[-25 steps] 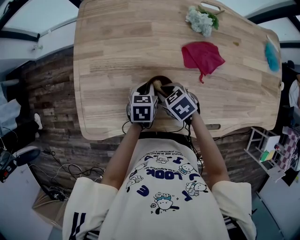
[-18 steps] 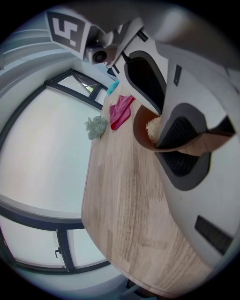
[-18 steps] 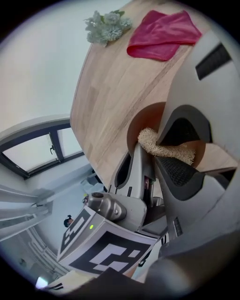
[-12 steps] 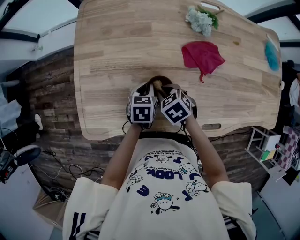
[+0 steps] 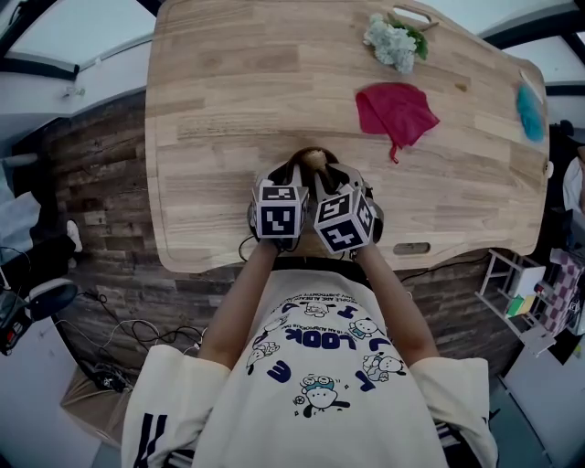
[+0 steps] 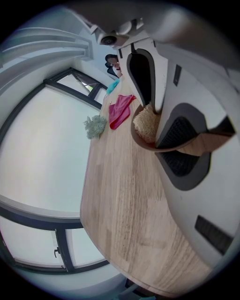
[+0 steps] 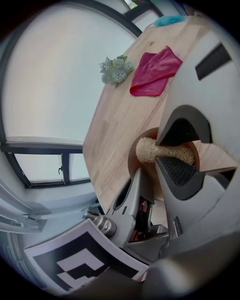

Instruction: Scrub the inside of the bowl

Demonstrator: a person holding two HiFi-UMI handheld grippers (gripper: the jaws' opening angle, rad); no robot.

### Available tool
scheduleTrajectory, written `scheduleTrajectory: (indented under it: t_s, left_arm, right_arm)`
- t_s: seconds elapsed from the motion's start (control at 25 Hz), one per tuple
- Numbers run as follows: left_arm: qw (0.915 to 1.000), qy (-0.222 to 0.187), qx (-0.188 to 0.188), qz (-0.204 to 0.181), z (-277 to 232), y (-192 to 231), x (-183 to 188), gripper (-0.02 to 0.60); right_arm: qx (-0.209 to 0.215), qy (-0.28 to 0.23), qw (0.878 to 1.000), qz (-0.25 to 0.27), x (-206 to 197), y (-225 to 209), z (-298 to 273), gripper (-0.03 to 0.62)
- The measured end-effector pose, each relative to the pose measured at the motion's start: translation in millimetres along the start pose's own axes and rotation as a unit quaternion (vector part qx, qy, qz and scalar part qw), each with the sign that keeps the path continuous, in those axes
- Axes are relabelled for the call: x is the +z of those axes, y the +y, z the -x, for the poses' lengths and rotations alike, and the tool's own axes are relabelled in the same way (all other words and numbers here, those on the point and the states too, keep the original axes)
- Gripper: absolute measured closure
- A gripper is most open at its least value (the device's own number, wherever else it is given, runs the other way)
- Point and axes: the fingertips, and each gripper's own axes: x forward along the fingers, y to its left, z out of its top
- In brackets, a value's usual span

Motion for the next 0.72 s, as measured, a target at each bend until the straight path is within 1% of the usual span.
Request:
scheduleTrajectory:
  t_s: [0.08, 0.16, 0.24, 0.4, 0.48, 0.6, 0.68, 0.72]
  left_arm:
    - [1.0000, 0.001, -0.003, 0.001, -1, 0, 0, 0.541]
    - [1.0000, -0.002, -0.007, 0.005, -1, 0, 0, 0.541]
    - [0.9998, -0.005, -0.016, 0.012, -1, 0, 1, 0.541]
    - [0.9994, -0.007, -0.024, 0.023, -1, 0, 1, 0.540]
    - [0.9996, -0.010, -0.016, 0.020, -1, 0, 1, 0.540]
    - [0.9998, -0.014, -0.007, 0.013, -1, 0, 2, 0.538]
    - [0.9998, -0.014, -0.010, 0.012, -1, 0, 1, 0.540]
    - [0.9998, -0.014, -0.011, 0.013, 0, -1, 1, 0.540]
  right_arm:
    - [-0.001, 0.006, 1.000, 0.007, -1, 0, -1, 0.513]
    - [0.016, 0.017, 1.000, 0.014, -3, 3, -4, 0.514]
    - [0.053, 0.033, 0.998, 0.011, -5, 10, -7, 0.514]
    - [0.129, 0.061, 0.990, -0.003, -6, 20, -10, 0.514]
    - [0.162, 0.061, 0.984, -0.032, -4, 24, -9, 0.514]
    - [0.206, 0.053, 0.973, -0.094, 0, 30, -4, 0.514]
    - [0.223, 0.049, 0.966, -0.119, 2, 31, -1, 0.514]
    - [0.227, 0.049, 0.965, -0.121, 3, 32, -1, 0.514]
